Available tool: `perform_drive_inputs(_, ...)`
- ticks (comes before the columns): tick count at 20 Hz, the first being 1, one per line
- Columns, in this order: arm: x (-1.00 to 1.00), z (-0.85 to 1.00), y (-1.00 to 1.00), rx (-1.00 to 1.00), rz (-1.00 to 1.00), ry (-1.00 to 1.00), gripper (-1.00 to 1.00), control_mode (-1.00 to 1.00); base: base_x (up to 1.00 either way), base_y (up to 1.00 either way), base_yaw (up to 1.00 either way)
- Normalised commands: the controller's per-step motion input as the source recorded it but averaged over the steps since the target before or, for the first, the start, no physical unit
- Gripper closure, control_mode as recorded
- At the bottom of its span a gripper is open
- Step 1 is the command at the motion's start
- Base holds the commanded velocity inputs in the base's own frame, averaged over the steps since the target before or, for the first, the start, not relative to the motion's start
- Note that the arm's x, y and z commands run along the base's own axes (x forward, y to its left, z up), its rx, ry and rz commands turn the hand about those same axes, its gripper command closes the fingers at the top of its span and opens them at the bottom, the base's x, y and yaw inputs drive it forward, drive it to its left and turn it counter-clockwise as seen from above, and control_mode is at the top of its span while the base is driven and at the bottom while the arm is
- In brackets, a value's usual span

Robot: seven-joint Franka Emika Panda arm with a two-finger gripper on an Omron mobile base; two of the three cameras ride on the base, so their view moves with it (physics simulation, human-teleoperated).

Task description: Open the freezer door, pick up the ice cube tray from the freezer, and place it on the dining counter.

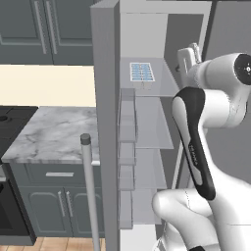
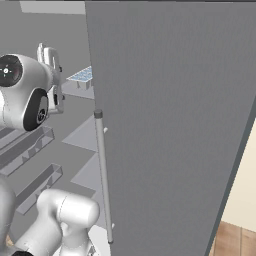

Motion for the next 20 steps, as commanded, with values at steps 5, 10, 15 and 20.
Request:
perform_drive_inputs(5,0.11,-0.06,0.0,0.0,0.0,0.0,-1.0,-1.0,0.0,0.0,0.0)
perform_drive_inputs(10,0.19,-0.1,0.07,0.0,0.0,0.0,-1.0,-1.0,0.0,0.0,0.0)
perform_drive_inputs(15,0.26,-0.14,0.09,0.0,0.0,0.0,-1.0,-1.0,0.0,0.0,0.0)
perform_drive_inputs(20,0.33,-0.06,0.04,0.0,0.0,0.0,-1.0,-1.0,0.0,0.0,0.0)
